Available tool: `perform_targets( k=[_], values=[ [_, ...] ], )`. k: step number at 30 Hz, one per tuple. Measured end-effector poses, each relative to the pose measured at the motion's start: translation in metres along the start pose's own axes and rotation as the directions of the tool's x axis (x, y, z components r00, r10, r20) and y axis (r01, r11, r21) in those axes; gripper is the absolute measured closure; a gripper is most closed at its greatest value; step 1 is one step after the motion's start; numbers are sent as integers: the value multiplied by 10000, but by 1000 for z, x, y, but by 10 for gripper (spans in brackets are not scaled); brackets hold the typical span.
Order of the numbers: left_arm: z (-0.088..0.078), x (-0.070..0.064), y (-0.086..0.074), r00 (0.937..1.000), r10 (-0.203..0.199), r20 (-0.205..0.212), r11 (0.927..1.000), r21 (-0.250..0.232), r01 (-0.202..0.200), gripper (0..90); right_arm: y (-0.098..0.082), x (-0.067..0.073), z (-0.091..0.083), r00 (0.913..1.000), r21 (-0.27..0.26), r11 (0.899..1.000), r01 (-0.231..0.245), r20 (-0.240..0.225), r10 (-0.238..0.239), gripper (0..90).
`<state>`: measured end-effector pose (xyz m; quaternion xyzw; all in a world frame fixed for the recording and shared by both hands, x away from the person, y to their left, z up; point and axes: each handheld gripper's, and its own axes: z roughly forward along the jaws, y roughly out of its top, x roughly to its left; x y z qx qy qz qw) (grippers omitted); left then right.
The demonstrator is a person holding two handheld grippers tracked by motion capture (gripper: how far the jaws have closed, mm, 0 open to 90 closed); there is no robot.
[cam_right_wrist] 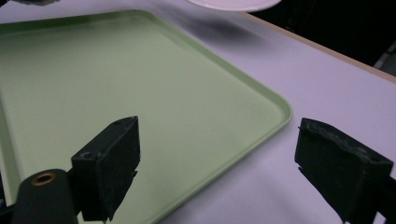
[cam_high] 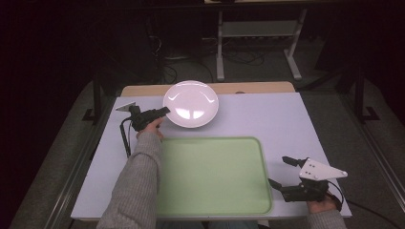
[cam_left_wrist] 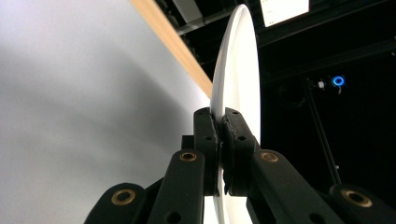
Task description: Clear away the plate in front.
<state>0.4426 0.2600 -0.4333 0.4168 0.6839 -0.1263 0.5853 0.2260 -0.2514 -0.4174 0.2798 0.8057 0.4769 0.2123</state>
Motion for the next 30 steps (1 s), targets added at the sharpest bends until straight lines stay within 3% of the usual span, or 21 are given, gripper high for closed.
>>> perform_targets(
  k=[10,15,23,30],
  values=[
    [-28,-8,1,9956,873,326,9952,422,-886,863,0,0,1,10000,65,9999,81,17,-81,135],
    [-42,-10,-2,9882,1530,65,9841,907,-1529,865,0,0,0,9999,4,10000,88,78,-88,135],
    [-56,4,-16,9877,1545,220,9799,1239,-1560,869,1,1,0,9999,31,9999,98,96,-98,135],
    [-58,4,-26,9804,1923,423,9637,1804,-1968,867,1,1,2,9998,102,9998,155,97,-156,135]
  ],
)
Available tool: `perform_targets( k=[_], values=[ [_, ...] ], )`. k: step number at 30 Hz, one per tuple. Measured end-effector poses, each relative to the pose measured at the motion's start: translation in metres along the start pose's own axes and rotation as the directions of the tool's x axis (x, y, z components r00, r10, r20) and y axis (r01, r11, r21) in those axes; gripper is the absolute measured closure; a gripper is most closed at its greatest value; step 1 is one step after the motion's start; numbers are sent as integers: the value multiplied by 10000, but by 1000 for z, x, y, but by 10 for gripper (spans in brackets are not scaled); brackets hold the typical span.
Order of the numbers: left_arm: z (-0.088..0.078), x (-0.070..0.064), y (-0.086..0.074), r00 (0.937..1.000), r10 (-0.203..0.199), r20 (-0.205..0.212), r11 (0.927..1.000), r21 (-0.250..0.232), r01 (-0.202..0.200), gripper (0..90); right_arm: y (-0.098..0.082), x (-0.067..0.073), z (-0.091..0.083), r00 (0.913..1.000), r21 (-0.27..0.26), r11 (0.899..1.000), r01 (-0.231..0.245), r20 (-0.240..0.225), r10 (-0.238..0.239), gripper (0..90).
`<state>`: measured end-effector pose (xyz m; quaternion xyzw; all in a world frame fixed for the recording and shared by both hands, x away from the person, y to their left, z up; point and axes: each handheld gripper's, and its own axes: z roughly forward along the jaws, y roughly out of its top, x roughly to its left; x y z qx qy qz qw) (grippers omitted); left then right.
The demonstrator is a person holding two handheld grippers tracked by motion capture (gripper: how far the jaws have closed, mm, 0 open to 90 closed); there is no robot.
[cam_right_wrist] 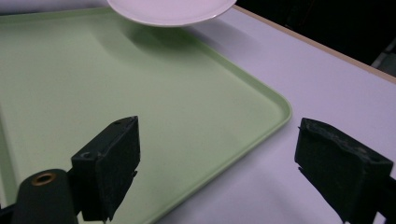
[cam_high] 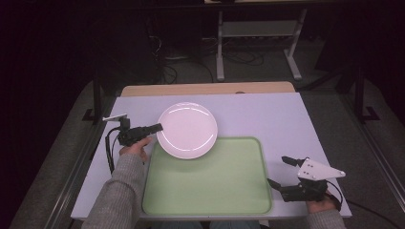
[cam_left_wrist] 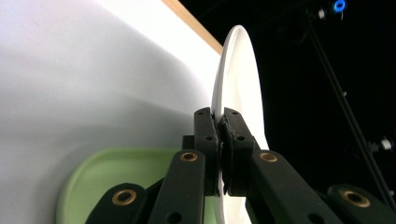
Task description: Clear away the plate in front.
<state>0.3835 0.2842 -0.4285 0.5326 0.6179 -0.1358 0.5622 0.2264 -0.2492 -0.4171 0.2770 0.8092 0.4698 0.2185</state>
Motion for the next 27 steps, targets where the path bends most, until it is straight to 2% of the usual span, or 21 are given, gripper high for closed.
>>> perform_targets(
  k=[9,16,20,21,24,27],
  values=[
    [3,-5,-12,9989,432,167,9978,494,-440,868,0,0,2,10000,60,10000,35,-67,-35,135],
    [2,-12,-21,9971,701,311,9934,890,-727,867,0,0,2,10000,81,10000,9,-88,-8,135],
    [0,-14,-29,9949,936,368,9888,1137,-972,868,1,0,3,9999,91,10000,38,-112,-37,135],
    [-1,-14,-31,9932,1107,355,9861,1210,-1142,868,1,0,3,9999,93,9999,40,-111,-39,135],
    [-2,-14,-37,9931,1145,245,9844,1316,-1168,870,1,1,3,9999,121,9999,31,-113,-30,135],
    [-1,-12,-43,9915,1290,145,9793,1555,-1297,869,1,1,3,9999,116,9999,47,-107,-45,135]
  ],
)
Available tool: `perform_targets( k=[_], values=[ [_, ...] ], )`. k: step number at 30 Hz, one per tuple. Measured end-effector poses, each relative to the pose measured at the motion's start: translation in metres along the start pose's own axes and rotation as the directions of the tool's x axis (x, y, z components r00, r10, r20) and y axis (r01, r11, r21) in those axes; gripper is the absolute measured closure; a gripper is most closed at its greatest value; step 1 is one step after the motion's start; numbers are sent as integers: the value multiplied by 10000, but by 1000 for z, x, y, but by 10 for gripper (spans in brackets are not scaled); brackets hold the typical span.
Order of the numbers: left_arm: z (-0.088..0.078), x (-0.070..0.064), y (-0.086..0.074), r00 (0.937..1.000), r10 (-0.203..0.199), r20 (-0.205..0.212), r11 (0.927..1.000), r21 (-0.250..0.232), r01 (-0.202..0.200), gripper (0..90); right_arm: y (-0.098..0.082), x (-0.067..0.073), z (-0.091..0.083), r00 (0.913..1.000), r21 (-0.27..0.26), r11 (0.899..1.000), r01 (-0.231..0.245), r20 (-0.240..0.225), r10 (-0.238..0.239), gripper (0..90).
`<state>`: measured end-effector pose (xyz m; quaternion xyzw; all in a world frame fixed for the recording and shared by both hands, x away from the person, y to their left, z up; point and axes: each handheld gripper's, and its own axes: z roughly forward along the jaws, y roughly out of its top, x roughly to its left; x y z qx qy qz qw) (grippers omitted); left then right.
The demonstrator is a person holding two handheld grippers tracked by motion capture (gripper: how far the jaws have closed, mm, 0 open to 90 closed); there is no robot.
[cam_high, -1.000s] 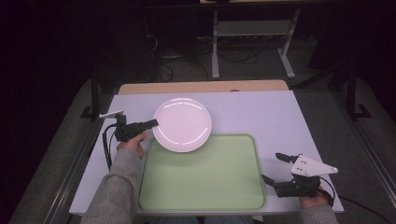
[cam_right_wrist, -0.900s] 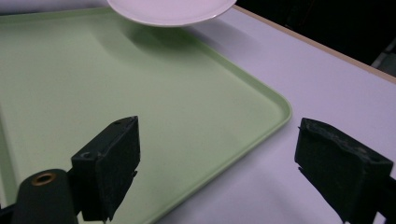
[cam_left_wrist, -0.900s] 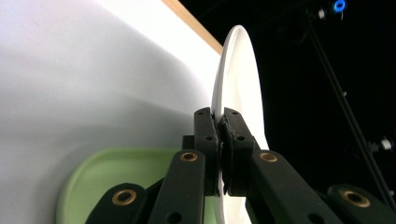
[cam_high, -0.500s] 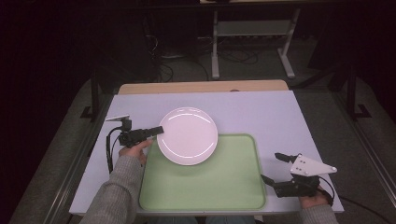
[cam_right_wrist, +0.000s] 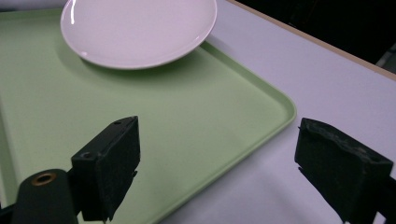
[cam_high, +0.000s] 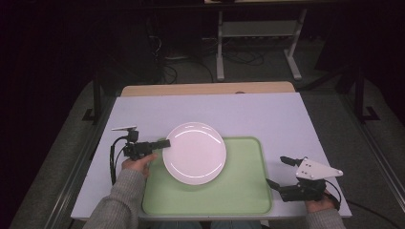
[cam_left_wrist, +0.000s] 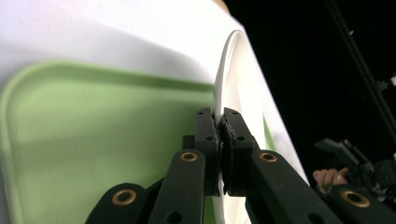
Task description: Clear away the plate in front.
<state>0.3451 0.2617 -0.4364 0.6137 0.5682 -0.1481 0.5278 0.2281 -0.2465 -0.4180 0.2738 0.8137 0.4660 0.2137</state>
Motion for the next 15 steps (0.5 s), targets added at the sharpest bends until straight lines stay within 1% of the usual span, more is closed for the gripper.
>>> perform_targets(
  k=[3,4,9,13,15],
  values=[
    [2,1,-6,9998,102,-184,9995,293,-97,868,0,0,0,10000,5,10000,18,-16,-18,135],
    [2,2,-8,9998,-27,-194,9995,313,33,870,0,0,1,10000,5,10000,18,-22,-18,135],
    [3,1,-12,9996,-102,-271,9993,363,112,872,0,0,0,10000,-6,10000,19,-29,-19,135],
    [2,-1,-14,9995,-261,-201,9984,490,270,867,0,0,0,10000,-32,10000,1,-31,-1,135],
    [1,-2,-16,9994,-228,-253,9982,544,242,867,0,0,0,10000,-21,10000,-10,-30,10,135]
  ],
)
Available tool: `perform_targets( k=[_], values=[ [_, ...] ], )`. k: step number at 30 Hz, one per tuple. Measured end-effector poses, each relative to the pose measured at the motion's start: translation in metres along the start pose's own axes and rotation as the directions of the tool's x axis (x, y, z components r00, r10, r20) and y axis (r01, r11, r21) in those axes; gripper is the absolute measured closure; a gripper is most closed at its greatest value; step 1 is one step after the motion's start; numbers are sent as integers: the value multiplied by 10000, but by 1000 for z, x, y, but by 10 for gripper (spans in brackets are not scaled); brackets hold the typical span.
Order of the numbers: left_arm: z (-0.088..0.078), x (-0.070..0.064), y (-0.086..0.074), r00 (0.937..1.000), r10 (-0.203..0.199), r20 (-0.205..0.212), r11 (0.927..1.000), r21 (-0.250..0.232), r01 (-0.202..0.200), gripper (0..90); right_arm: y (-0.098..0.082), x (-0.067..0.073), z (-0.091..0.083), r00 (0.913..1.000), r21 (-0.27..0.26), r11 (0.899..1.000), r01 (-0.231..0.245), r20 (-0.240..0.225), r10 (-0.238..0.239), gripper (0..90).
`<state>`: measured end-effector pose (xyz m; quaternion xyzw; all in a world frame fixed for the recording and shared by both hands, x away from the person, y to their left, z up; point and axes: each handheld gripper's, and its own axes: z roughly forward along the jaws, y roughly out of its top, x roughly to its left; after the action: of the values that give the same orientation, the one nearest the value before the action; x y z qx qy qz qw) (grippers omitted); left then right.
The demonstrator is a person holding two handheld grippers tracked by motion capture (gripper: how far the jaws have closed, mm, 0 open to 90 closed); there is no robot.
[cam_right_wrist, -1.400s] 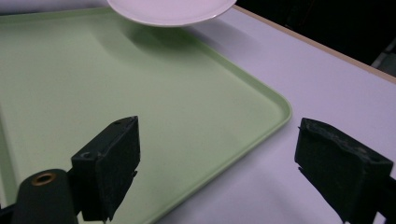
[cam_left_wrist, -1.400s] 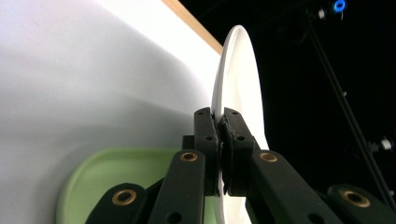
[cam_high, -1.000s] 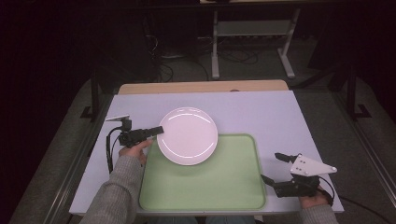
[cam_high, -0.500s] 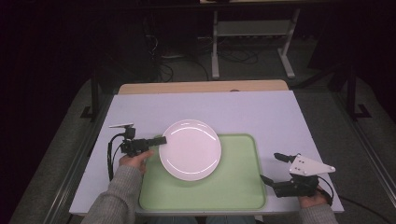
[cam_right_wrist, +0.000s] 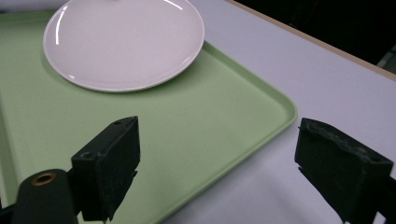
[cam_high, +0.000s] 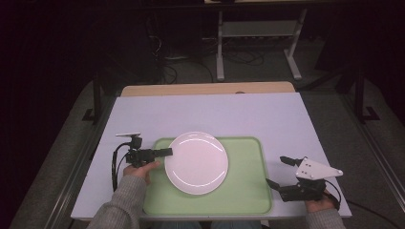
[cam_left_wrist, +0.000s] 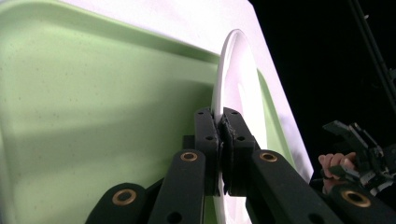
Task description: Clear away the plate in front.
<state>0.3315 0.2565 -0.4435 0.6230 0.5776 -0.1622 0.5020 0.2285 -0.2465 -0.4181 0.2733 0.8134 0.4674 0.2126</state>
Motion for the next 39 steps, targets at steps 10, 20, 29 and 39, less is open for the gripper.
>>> perform_targets(
  k=[10,20,29,39],
  values=[
    [-4,0,-9,9995,-136,-289,9998,108,140,864,-1,-1,0,10000,-15,10000,-16,1,16,135],
    [-1,-5,-14,9978,90,-655,9994,353,-67,848,-1,-2,-1,10000,-69,10000,-38,-32,38,135],
    [3,-8,-19,9932,495,-1052,9969,654,-427,827,-1,-1,-1,10000,-28,10000,-40,4,40,135],
    [6,-10,-26,9887,783,-1279,9937,896,-671,809,-1,0,-1,10000,64,10000,-26,75,26,135]
  ],
)
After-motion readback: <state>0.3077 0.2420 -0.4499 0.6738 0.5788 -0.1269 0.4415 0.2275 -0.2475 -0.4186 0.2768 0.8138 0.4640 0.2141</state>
